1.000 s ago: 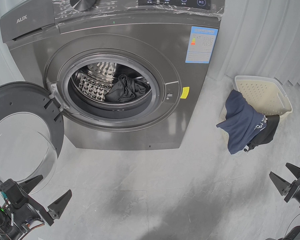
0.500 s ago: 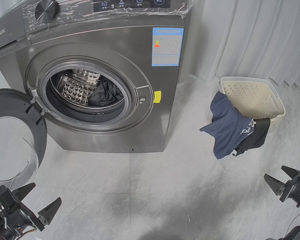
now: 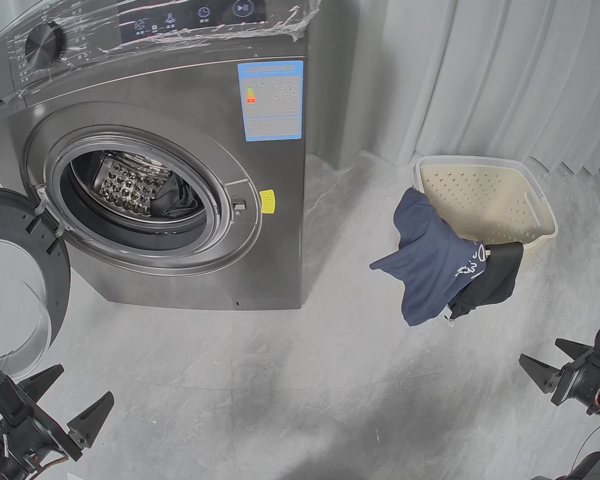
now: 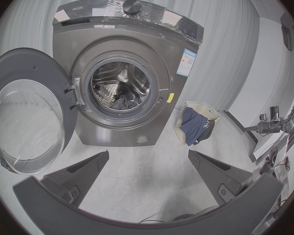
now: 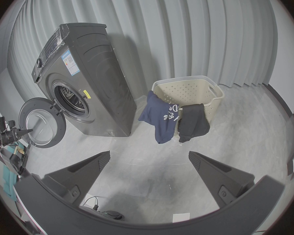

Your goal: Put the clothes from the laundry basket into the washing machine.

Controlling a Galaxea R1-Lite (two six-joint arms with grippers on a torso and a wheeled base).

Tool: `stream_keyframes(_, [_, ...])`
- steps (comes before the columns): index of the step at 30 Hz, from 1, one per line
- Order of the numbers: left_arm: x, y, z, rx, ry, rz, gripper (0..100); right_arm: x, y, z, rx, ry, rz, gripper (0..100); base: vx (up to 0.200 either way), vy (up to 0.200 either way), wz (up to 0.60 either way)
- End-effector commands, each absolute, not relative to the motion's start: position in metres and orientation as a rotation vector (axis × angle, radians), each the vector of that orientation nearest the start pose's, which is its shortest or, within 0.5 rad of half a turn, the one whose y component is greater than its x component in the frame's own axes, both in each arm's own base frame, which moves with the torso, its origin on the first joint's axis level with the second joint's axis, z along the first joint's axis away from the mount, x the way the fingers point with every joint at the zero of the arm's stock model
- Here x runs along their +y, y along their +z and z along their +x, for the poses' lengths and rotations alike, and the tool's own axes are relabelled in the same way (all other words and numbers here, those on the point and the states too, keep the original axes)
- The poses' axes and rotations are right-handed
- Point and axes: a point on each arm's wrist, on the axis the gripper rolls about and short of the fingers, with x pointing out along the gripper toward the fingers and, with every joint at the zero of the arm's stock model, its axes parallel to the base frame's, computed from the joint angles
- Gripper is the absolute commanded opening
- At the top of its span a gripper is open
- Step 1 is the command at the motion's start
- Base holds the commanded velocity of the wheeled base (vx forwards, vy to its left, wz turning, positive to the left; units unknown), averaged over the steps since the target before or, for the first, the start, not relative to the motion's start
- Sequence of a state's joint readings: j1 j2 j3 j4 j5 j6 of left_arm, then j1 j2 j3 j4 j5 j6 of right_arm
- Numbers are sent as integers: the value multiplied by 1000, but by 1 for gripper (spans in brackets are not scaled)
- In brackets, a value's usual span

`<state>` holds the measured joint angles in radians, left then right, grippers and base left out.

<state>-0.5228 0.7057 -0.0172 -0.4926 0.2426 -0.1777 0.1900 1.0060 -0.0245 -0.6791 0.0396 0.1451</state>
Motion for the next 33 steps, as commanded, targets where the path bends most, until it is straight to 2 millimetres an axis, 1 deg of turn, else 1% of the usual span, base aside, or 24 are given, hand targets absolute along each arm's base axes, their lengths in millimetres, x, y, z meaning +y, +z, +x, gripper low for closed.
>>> stream_keyframes(1, [-22,117,50,231,-251,-95,100,20,119,98,330,205,119,100,0,-200,0])
stream_keyframes(7, [-22,117,50,229,-251,-96,100,20,119,99,336,203,118,100,0,-200,0])
stream_keyframes(9, [-23,117,51,234,-250,-94,100,21,118,103,353,201,119,100,0,-200,0])
stream_keyframes(13, [-24,118,53,241,-250,-90,100,22,120,117,382,189,119,100,0,-200,0])
stream_keyframes(14, [-24,118,53,241,-250,-90,100,22,120,117,382,189,119,100,0,-200,0])
stream_keyframes(16, [-24,118,54,245,-248,-88,100,24,119,129,414,186,120,100,0,-200,0])
stream_keyframes(20, [-24,118,54,246,-246,-91,100,28,117,144,451,190,117,100,0,-200,0])
stream_keyframes(21, [-24,118,54,246,-246,-91,100,28,117,144,451,190,117,100,0,-200,0])
stream_keyframes(24, [-24,118,54,247,-247,-94,100,32,112,153,473,202,109,100,0,-200,0])
stream_keyframes(30, [-24,117,54,249,-249,-105,100,41,102,170,514,231,97,100,0,0,0])
stream_keyframes(33, [-24,118,54,251,-252,-114,100,47,98,174,518,256,93,100,200,0,0])
